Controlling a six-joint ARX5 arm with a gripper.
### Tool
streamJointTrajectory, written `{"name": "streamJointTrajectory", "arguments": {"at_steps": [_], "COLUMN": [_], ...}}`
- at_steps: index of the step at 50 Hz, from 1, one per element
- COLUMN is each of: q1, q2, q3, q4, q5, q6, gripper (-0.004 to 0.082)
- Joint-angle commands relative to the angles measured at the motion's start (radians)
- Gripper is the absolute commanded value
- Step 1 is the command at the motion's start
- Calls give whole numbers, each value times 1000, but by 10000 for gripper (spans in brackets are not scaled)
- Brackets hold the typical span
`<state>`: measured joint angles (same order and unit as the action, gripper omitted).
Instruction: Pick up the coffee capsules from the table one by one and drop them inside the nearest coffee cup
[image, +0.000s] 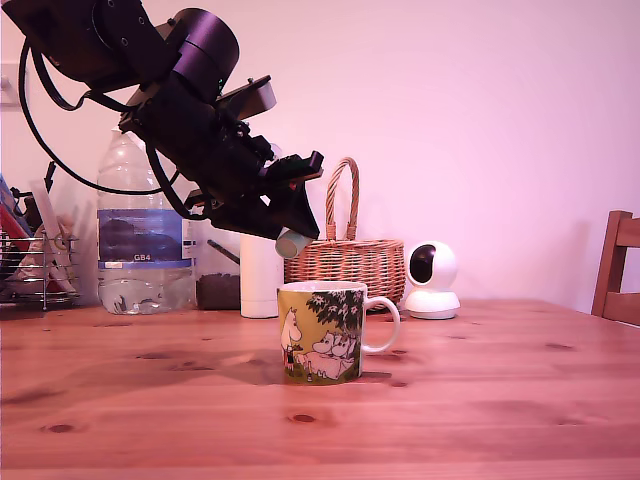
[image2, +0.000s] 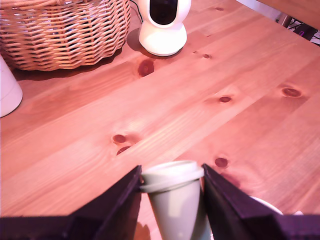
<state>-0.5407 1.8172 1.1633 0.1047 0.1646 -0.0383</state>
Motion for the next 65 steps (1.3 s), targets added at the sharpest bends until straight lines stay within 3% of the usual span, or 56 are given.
{"name": "streamJointTrajectory", "arguments": {"at_steps": [1,36,50,65], "q1": [8,8,-17,-50], "q2": [-14,-19,-19,-19], "q3": [-11,-4,60,121], "q4": [7,-65,-179,-321], "q5": [-6,4,4,10], "q6": [3,21,70,88], "gripper": [279,279,279,279]}}
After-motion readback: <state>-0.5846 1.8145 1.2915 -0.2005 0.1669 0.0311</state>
